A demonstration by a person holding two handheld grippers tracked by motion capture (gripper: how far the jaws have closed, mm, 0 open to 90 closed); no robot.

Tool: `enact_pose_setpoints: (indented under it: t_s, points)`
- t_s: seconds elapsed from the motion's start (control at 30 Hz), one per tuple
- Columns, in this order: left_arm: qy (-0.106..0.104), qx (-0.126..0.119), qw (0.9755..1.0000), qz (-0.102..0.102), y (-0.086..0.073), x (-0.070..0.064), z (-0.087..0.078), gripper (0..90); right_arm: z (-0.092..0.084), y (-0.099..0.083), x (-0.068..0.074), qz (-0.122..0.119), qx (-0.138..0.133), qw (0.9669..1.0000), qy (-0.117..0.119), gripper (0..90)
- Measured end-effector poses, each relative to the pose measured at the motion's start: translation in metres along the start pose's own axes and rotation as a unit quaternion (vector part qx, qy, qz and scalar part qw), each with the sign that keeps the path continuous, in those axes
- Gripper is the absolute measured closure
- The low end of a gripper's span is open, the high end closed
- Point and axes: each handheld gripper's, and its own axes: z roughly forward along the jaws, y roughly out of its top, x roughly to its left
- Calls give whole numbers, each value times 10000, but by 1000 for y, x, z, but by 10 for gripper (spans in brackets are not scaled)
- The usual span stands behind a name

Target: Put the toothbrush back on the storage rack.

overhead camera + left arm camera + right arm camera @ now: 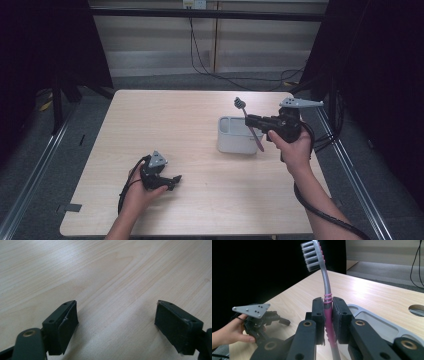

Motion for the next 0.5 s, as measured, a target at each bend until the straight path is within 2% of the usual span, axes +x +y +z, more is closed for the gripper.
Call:
enact_pose_setpoints:
  t_s: [0.5]
  points:
    - [-11,-5,10000,8,0,0,0,181,4,9,-5,-10,-310,9995,-65,807]
